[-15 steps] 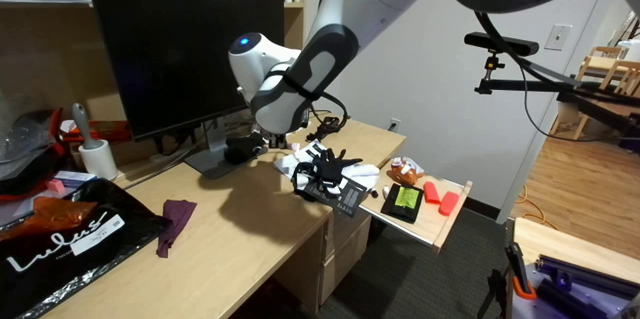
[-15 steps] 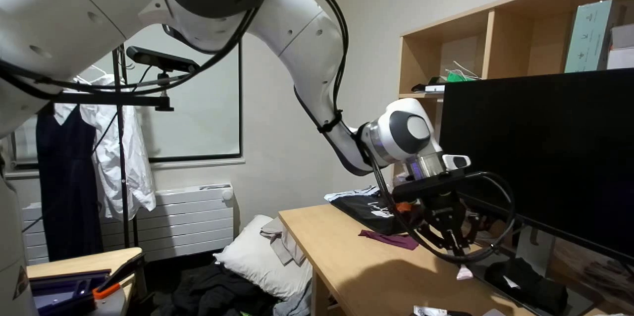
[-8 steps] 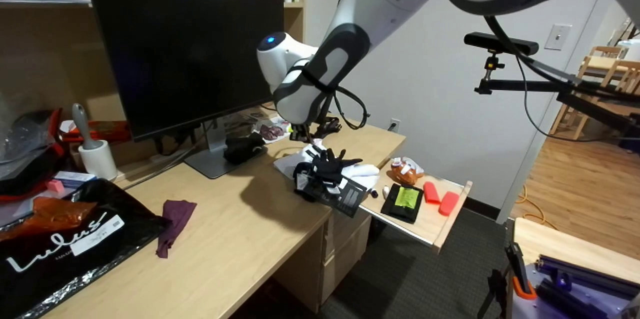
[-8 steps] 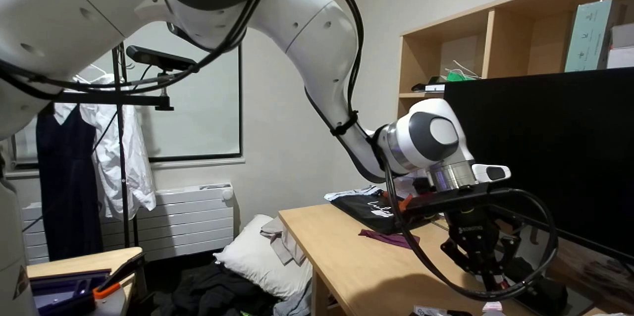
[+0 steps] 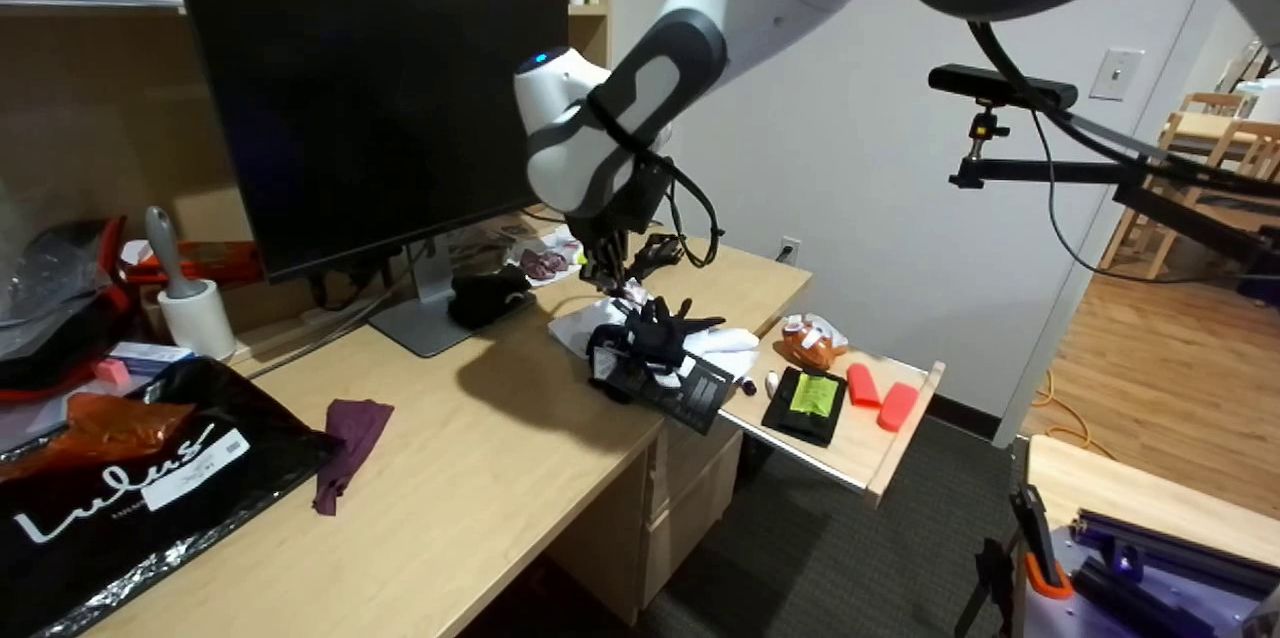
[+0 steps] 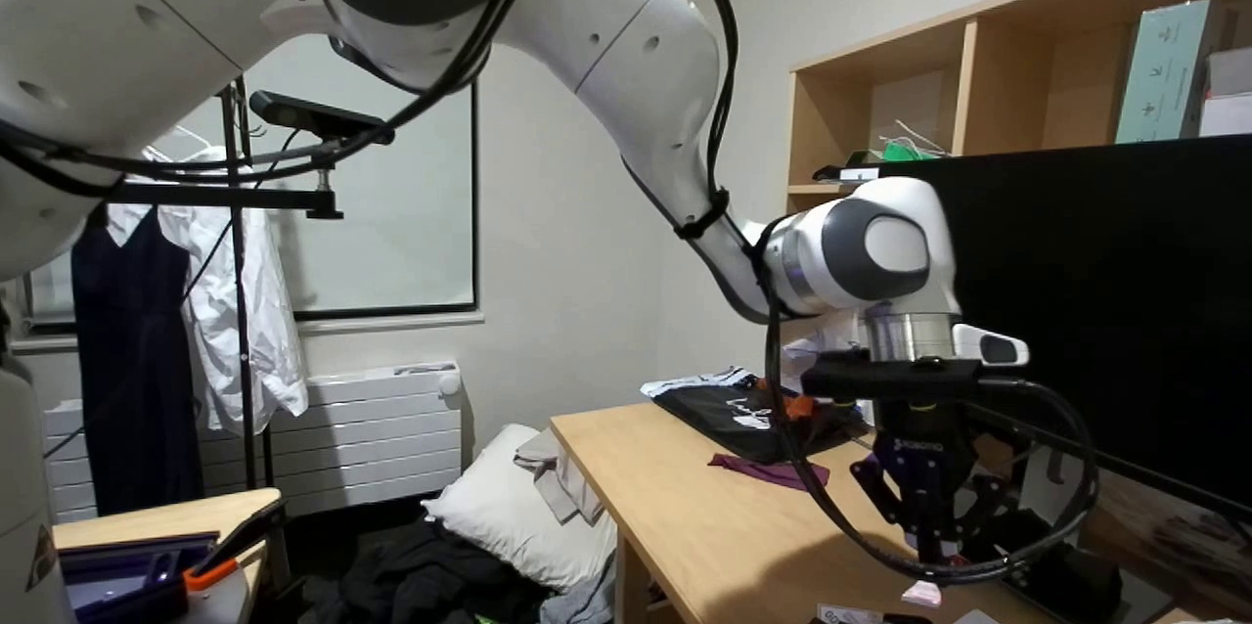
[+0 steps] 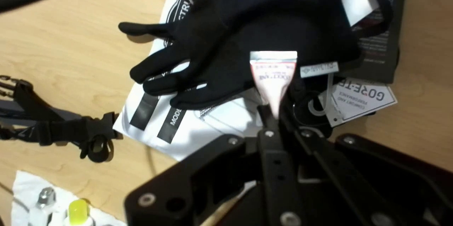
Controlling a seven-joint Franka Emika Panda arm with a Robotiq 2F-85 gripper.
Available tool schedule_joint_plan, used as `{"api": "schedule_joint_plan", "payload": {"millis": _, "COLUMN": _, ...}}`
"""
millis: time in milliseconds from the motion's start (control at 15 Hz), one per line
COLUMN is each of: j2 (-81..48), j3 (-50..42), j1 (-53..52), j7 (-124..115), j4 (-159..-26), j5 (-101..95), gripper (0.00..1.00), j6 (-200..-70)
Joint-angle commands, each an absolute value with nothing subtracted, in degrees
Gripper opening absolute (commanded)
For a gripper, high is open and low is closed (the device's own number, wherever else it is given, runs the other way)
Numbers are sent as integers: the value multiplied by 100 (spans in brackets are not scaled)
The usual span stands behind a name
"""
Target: Move the black gloves to the right then move the white object to the right then move the purple cloth to the right
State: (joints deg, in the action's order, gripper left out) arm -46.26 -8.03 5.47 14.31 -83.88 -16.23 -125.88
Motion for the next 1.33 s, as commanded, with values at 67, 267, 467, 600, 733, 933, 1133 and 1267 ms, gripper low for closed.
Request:
{"api": "schedule_joint_plan", "payload": {"millis": 67, "j2": -4987, "j3": -418, "j1": 1648, "j7": 2393, "j4": -7152, "j5": -596, "gripper": 6, "j6": -11112}}
{"api": "schedule_joint_plan", "payload": {"millis": 267, "j2": -5452, "j3": -401, "j1": 2265, "j7": 2469, "j4": -6320, "j5": -13, "gripper": 6, "j6": -10369}}
{"api": "schedule_joint_plan", "payload": {"millis": 467, "j2": -5960, "j3": -334, "j1": 2724, "j7": 2147, "j4": -5755, "j5": 584, "gripper": 6, "j6": -10651}}
{"api": "schedule_joint_plan", "payload": {"millis": 600, "j2": -6276, "j3": -355, "j1": 2833, "j7": 2096, "j4": -5467, "j5": 715, "gripper": 6, "j6": -11011}}
{"api": "schedule_joint_plan", "payload": {"millis": 733, "j2": -6603, "j3": -446, "j1": 2794, "j7": 2002, "j4": -5197, "j5": 593, "gripper": 6, "j6": -11423}}
{"api": "schedule_joint_plan", "payload": {"millis": 933, "j2": -6913, "j3": -643, "j1": 2593, "j7": 1815, "j4": -5014, "j5": 355, "gripper": 6, "j6": -11914}}
{"api": "schedule_joint_plan", "payload": {"millis": 1133, "j2": -7226, "j3": -693, "j1": 2479, "j7": 1764, "j4": -4721, "j5": 165, "gripper": 6, "j6": -11949}}
{"api": "schedule_joint_plan", "payload": {"millis": 1267, "j2": -7393, "j3": -730, "j1": 2446, "j7": 1757, "j4": -4538, "j5": 42, "gripper": 6, "j6": -11929}}
